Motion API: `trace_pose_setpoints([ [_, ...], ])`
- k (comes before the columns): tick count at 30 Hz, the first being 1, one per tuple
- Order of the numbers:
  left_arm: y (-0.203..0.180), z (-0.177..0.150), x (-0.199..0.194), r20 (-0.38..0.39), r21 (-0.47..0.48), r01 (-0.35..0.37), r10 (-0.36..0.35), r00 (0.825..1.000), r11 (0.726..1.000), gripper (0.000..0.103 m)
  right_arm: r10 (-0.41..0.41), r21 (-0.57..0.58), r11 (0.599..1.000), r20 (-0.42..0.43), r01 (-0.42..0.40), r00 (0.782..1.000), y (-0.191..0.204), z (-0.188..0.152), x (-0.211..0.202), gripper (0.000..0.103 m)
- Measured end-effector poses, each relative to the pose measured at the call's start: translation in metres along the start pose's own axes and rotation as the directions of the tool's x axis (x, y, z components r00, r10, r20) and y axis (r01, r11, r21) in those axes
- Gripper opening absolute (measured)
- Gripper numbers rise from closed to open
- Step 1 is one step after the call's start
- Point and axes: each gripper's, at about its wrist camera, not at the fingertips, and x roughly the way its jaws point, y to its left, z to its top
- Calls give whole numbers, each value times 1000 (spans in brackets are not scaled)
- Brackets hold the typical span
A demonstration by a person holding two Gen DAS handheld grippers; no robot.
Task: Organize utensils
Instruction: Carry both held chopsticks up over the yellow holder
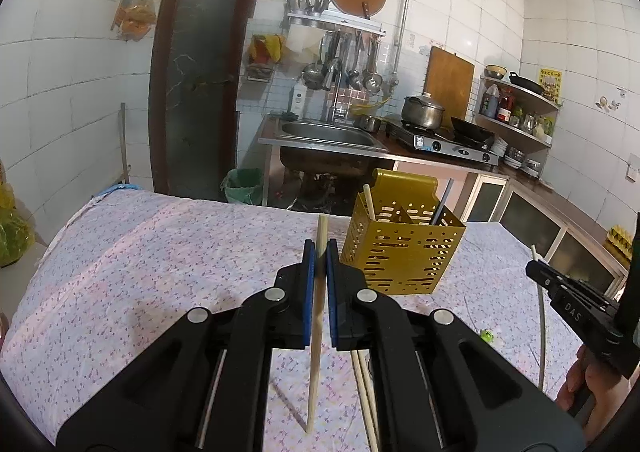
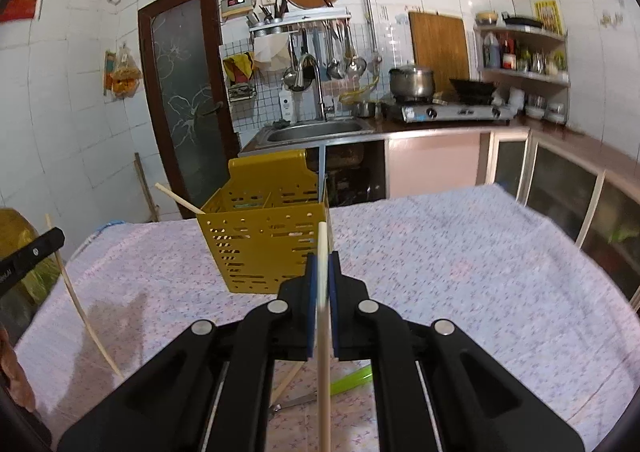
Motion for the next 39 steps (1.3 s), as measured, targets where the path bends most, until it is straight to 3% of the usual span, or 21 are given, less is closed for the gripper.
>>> trace_pose_setpoints([
  [9,-11,12,0,11,31,21,-22,1000,999,4,22,35,999,32,-23,999,-10,8,2,6],
  [21,-14,19,5,14,40,18,-19,1000,999,4,-2,-27,1000,95,5,996,-2,19,-7,6],
  [39,-39,88,-10,113,93,51,-62,992,994,4,-2,-119,993,186,24,982,19,91,-23,6],
])
